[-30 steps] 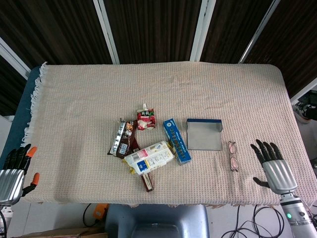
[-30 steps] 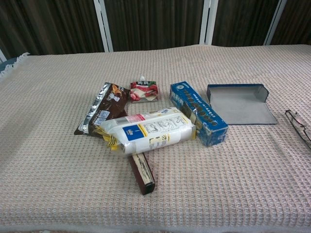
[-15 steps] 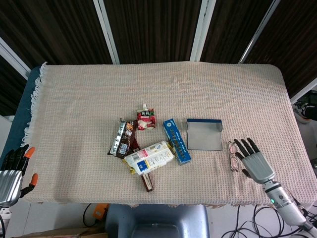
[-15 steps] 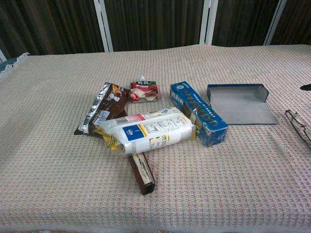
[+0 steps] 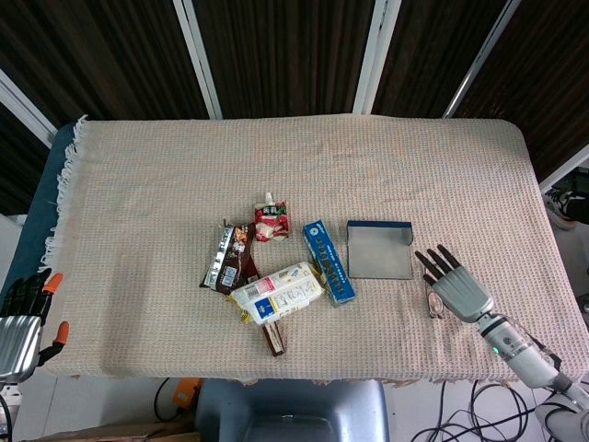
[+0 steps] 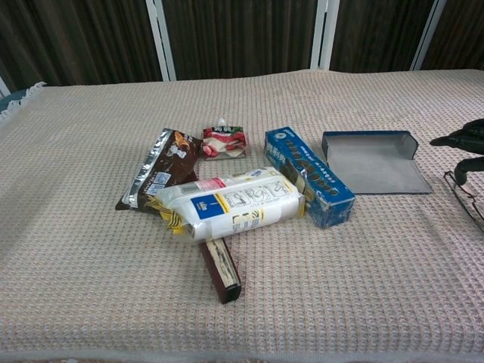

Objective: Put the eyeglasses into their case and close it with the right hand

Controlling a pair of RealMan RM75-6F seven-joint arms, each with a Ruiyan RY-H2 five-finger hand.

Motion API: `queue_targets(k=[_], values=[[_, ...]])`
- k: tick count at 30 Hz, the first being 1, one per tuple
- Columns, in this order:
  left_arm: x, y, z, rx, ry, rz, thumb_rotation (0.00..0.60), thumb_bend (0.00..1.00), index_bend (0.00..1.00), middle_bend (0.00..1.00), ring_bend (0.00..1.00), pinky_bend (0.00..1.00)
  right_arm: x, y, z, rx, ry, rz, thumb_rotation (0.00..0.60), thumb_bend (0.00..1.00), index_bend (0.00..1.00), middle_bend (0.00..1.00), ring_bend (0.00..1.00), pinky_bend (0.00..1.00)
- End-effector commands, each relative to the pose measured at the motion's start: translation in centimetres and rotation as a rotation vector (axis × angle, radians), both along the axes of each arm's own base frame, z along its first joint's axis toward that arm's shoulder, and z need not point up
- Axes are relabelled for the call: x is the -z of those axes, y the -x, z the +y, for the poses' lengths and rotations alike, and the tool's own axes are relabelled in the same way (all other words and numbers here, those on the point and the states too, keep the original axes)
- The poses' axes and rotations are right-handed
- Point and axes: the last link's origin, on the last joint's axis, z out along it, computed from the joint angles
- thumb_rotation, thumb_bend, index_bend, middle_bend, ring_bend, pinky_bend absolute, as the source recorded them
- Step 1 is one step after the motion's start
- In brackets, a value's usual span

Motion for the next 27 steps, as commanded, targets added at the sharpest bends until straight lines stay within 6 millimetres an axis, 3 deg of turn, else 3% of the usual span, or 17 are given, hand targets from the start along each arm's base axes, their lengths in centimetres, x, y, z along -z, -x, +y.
queue_targets(k=[1, 17, 27], values=[[0.2, -0.1, 0.1, -0.004, 0.000, 0.006, 0.600, 0.43, 0.00, 0.00, 0.00, 0.03, -0.1, -0.3, -0.3, -0.034, -0.025, 0.034, 0.600, 0.38, 0.49, 0.03, 0.00, 0.00], [0.7, -0.3, 0.2, -0.019, -0.035, 0.002, 0.600, 0.43, 0.00, 0.00, 0.00, 0.04, 0.1, -0.5, -1.0, -0.062, -0.071, 0.175, 0.600, 0.43, 0.50, 0.03, 0.00, 0.00], [0.7, -0.4, 0.2, -0.020, -0.035, 0.000, 0.600, 0.43, 0.00, 0.00, 0.00, 0.04, -0.9, 0.9, -0.3, -0.006, -0.050, 0.199, 0.600, 0.43, 0.52, 0.04, 0.00, 0.00]])
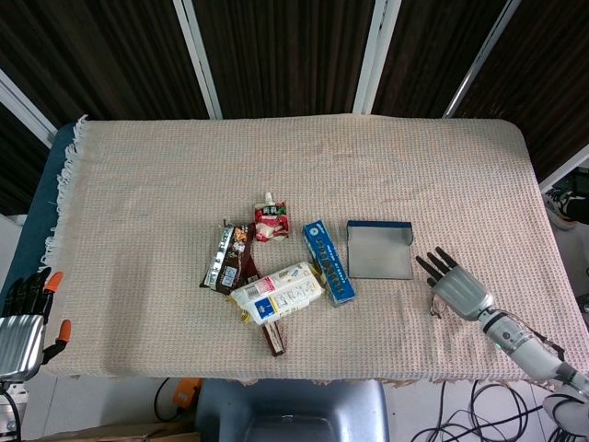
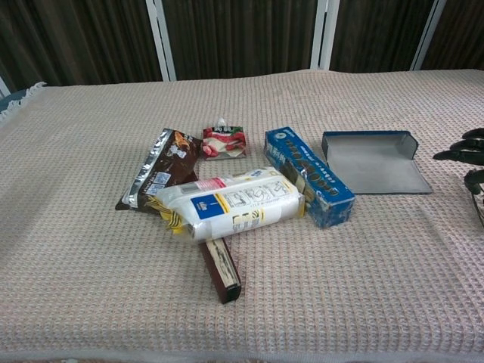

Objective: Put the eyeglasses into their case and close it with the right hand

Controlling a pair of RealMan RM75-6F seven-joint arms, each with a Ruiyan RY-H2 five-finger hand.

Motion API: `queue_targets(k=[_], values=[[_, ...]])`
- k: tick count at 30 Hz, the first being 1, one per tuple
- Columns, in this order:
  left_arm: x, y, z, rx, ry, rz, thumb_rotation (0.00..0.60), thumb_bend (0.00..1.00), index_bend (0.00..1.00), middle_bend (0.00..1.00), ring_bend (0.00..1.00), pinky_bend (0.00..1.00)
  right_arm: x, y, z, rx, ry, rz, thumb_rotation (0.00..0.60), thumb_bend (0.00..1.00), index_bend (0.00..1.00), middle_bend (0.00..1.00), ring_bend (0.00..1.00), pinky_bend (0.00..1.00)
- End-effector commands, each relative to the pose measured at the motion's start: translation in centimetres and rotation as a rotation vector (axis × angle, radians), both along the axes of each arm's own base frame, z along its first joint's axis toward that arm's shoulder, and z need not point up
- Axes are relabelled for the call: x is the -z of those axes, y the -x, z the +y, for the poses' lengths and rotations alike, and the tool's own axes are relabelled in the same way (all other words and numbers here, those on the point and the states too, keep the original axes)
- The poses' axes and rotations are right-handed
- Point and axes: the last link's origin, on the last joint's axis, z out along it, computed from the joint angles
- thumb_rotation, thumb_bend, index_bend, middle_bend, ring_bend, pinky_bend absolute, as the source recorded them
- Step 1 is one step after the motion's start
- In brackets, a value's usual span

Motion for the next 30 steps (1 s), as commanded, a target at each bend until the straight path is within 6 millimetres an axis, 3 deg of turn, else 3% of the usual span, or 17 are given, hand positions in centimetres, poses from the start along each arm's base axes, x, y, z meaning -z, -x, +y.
queue_targets(k=[1, 7, 30], values=[[0.0, 0.0, 0.0, -0.001, 0.000, 0.000, 0.600, 0.43, 0.00, 0.00, 0.00, 0.04, -0.4, 0.5, 0.4, 0.018, 0.008, 0.007, 0.600, 0.43, 0.52, 0.04, 0.00, 0.00], [0.0, 0.0, 0.1, -0.007, 0.006, 0.002, 0.600, 0.43, 0.00, 0.00, 0.00, 0.04, -0.9, 0.8, 1.1, 0.034, 0.030, 0.015, 0.600, 0.43, 0.52, 0.04, 0.00, 0.00], [0.1, 0.2, 0.2, -0.027, 0.006, 0.011, 0.600, 0.43, 0.00, 0.00, 0.00, 0.04, 0.7, 0.1, -0.9, 0.016, 0.005, 0.010, 0.600, 0.48, 0.66, 0.08, 0.00, 0.00]])
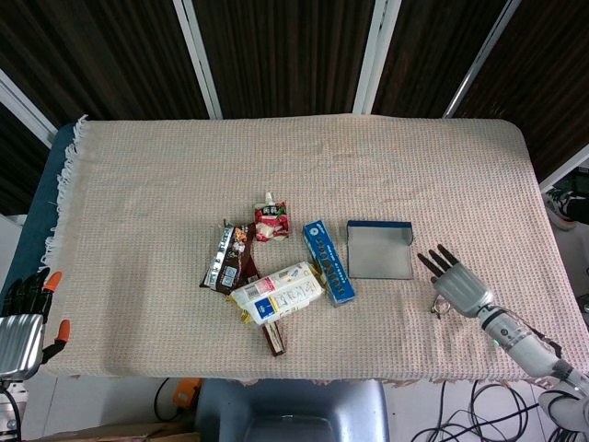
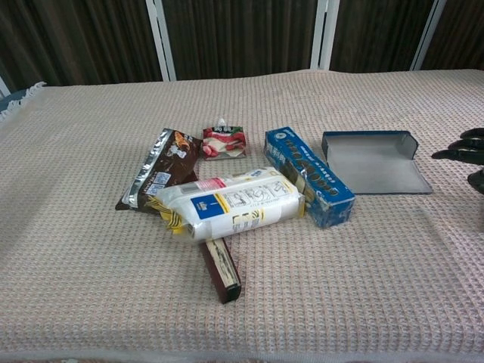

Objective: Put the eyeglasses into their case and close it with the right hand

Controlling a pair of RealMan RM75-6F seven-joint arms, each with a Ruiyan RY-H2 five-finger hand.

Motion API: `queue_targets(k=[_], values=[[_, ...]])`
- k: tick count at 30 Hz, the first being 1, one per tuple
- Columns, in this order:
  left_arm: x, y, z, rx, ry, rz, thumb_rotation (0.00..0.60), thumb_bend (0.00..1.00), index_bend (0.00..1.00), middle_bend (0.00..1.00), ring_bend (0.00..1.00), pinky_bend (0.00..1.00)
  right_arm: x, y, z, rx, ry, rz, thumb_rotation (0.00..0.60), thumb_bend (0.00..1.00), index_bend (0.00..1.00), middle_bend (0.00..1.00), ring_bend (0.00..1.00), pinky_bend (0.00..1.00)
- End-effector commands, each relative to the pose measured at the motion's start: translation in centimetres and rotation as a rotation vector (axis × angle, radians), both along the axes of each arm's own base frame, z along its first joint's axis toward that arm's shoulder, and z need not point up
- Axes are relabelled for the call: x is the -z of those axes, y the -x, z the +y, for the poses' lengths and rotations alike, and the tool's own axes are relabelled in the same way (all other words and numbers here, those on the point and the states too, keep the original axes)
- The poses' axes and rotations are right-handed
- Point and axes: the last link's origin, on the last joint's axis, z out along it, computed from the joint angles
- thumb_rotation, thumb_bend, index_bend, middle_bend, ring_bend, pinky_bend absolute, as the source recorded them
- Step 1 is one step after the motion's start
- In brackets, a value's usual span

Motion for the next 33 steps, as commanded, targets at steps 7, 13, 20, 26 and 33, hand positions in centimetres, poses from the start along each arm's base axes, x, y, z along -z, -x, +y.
queue_targets(k=[7, 13, 20, 26, 33], values=[[0.2, 0.0, 0.1, -0.004, 0.009, 0.013, 0.600, 0.43, 0.00, 0.00, 0.00, 0.04, 0.5, 0.0, -0.2, 0.000, -0.018, 0.002, 0.600, 0.59, 0.69, 0.09, 0.00, 0.00], [0.1, 0.0, 0.1, -0.002, 0.010, 0.011, 0.600, 0.43, 0.00, 0.00, 0.00, 0.04, 0.5, -0.1, -0.2, -0.008, -0.014, -0.003, 0.600, 0.59, 0.70, 0.09, 0.00, 0.00], [0.0, 0.0, 0.0, 0.002, 0.011, 0.007, 0.600, 0.43, 0.00, 0.00, 0.00, 0.04, 0.4, -0.8, -0.3, -0.010, -0.002, -0.038, 0.600, 0.59, 0.70, 0.09, 0.00, 0.00], [-0.2, 0.0, -0.1, 0.007, 0.012, 0.001, 0.600, 0.43, 0.00, 0.00, 0.00, 0.04, 0.4, -1.9, -0.9, 0.038, 0.018, -0.123, 0.600, 0.59, 0.71, 0.10, 0.00, 0.00], [-0.4, 0.1, -0.3, 0.015, 0.012, -0.009, 0.600, 0.43, 0.00, 0.00, 0.00, 0.04, 1.0, -4.2, -2.0, 0.110, 0.041, -0.233, 0.600, 0.59, 0.73, 0.10, 0.00, 0.00]])
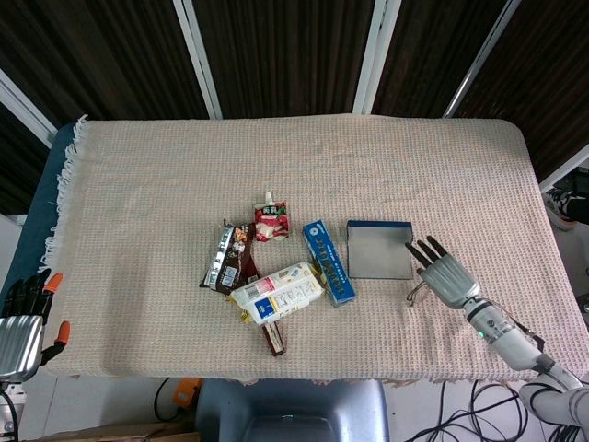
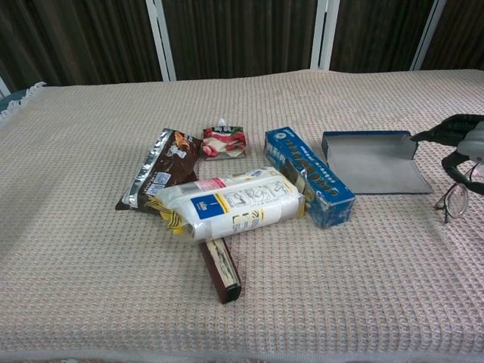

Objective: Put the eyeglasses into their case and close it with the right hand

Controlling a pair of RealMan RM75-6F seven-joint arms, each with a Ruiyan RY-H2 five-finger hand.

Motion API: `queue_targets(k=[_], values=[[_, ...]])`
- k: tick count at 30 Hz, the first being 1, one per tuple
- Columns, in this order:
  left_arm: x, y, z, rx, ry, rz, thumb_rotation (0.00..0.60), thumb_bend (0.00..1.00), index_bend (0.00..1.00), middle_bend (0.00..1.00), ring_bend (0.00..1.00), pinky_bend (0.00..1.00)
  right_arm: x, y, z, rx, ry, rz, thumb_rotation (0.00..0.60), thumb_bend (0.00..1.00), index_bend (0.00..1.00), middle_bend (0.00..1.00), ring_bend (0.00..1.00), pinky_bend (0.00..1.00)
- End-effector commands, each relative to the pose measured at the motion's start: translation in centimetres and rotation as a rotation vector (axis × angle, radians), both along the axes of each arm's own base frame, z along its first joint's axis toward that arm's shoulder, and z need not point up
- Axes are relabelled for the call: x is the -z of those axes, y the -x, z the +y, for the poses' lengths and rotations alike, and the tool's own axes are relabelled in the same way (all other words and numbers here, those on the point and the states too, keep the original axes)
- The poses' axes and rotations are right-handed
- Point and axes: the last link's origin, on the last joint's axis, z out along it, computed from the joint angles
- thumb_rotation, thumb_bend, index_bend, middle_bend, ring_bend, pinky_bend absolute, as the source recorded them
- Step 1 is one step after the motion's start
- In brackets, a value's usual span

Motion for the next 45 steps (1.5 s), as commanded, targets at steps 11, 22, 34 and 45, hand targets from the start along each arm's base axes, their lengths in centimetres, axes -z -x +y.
queue_targets(k=[11, 22, 34, 45], values=[[-0.3, 0.1, -0.1, 0.005, 0.006, -0.012, 0.600, 0.43, 0.00, 0.00, 0.00, 0.04, 1.0, -4.4, -2.7, 0.140, 0.105, -0.196, 0.600, 0.59, 0.73, 0.11, 0.00, 0.00], [-0.3, 0.1, -0.2, 0.006, 0.016, -0.016, 0.600, 0.43, 0.00, 0.00, 0.00, 0.04, 4.1, -8.0, -5.8, 0.257, 0.197, -0.332, 0.600, 0.59, 0.73, 0.11, 0.00, 0.00], [-0.3, 0.2, -0.1, 0.003, 0.021, -0.018, 0.600, 0.43, 0.00, 0.00, 0.00, 0.04, 6.6, -9.6, -7.4, 0.325, 0.253, -0.376, 0.600, 0.59, 0.72, 0.11, 0.00, 0.00], [-0.3, 0.2, -0.1, -0.001, 0.026, -0.016, 0.600, 0.43, 0.00, 0.00, 0.00, 0.04, 8.2, -10.2, -8.8, 0.322, 0.288, -0.316, 0.600, 0.59, 0.72, 0.11, 0.00, 0.00]])
